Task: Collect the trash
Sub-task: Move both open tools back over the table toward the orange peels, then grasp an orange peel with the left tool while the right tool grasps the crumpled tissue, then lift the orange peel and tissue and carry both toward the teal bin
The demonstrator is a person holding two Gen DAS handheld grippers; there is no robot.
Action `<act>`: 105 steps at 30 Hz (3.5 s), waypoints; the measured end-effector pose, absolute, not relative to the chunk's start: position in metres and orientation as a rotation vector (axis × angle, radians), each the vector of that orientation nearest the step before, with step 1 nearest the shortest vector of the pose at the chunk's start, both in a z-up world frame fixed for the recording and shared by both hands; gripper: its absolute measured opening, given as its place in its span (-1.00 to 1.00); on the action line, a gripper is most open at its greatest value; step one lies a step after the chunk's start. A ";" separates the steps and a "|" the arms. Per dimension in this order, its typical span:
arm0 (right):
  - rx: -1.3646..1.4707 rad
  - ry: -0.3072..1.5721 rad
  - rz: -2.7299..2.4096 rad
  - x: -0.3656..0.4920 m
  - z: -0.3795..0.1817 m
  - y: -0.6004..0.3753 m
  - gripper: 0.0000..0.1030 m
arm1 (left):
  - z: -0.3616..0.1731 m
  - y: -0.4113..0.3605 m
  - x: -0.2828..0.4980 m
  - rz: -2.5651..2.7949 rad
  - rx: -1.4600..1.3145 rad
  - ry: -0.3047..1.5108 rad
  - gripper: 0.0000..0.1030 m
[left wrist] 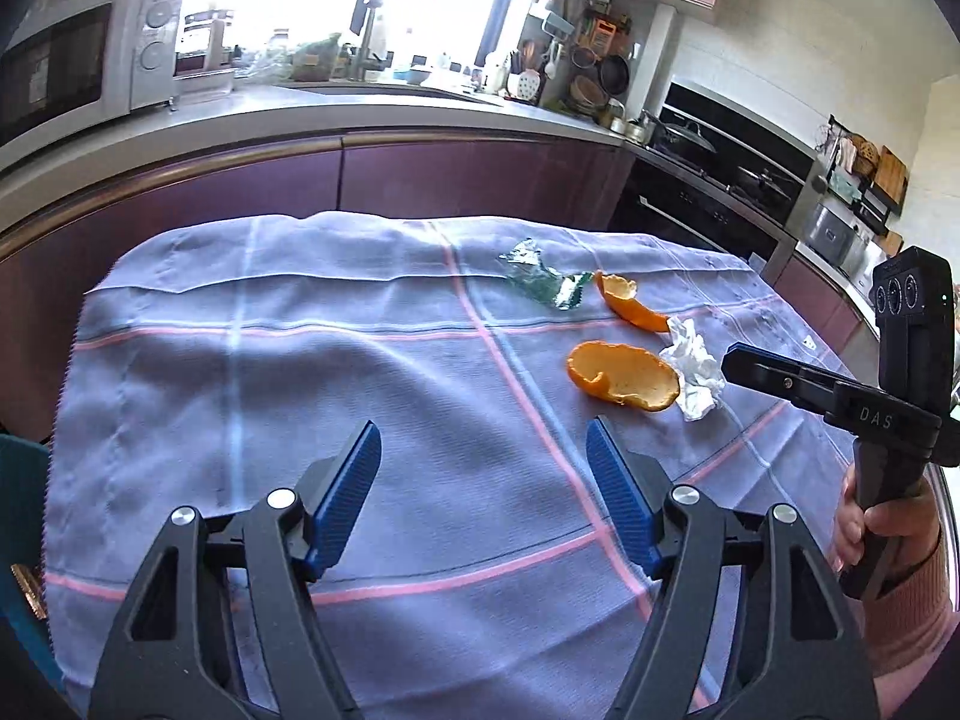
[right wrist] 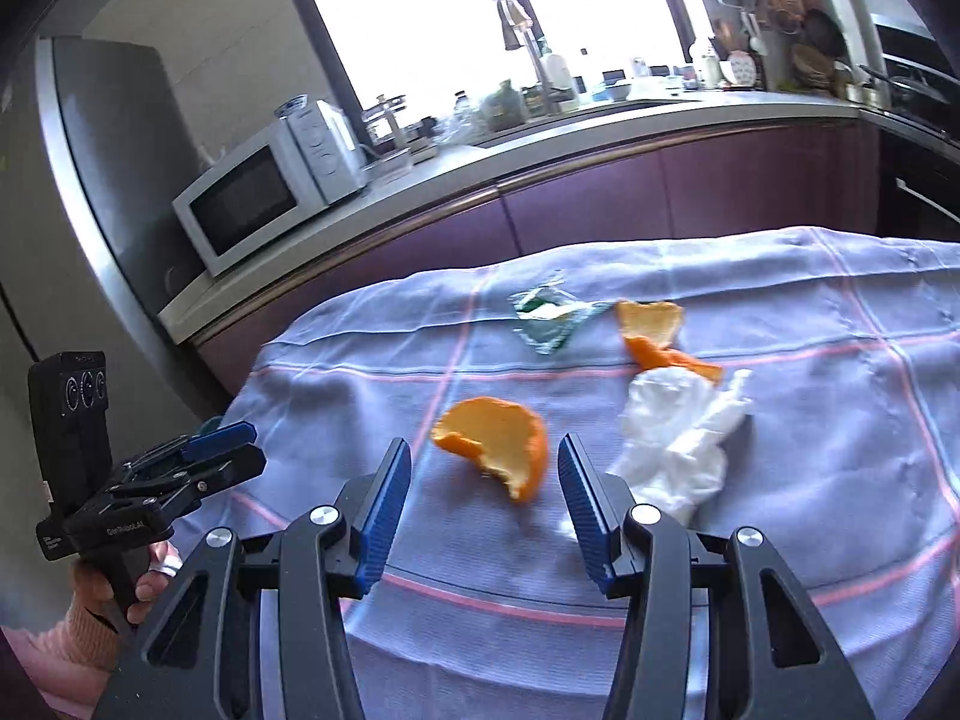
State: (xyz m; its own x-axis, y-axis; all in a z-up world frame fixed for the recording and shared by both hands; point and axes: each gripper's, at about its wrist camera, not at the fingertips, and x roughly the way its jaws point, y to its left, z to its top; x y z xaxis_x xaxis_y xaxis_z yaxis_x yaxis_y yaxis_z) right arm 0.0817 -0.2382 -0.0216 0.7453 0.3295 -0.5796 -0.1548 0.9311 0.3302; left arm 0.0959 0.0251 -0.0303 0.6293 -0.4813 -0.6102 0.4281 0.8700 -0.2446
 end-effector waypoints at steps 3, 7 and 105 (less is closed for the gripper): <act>0.292 0.691 0.221 0.083 -0.030 -0.261 -0.04 | -0.033 0.001 0.109 -0.556 -0.071 0.757 0.28; 0.314 0.709 0.196 0.089 -0.039 -0.273 -0.04 | -0.041 -0.021 0.139 -0.589 -0.075 0.813 0.23; 0.313 0.684 0.607 0.094 -0.012 -0.169 -0.79 | -0.003 0.116 0.072 -0.401 -0.183 0.750 -0.74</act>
State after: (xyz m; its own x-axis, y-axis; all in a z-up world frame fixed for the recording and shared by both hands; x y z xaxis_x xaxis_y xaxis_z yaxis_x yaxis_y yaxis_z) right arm 0.0937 -0.1687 -0.0123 0.6134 0.6158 -0.4945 -0.4179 0.7844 0.4583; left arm 0.0721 0.1165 -0.0025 0.6603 -0.4168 -0.6248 0.2882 0.9088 -0.3017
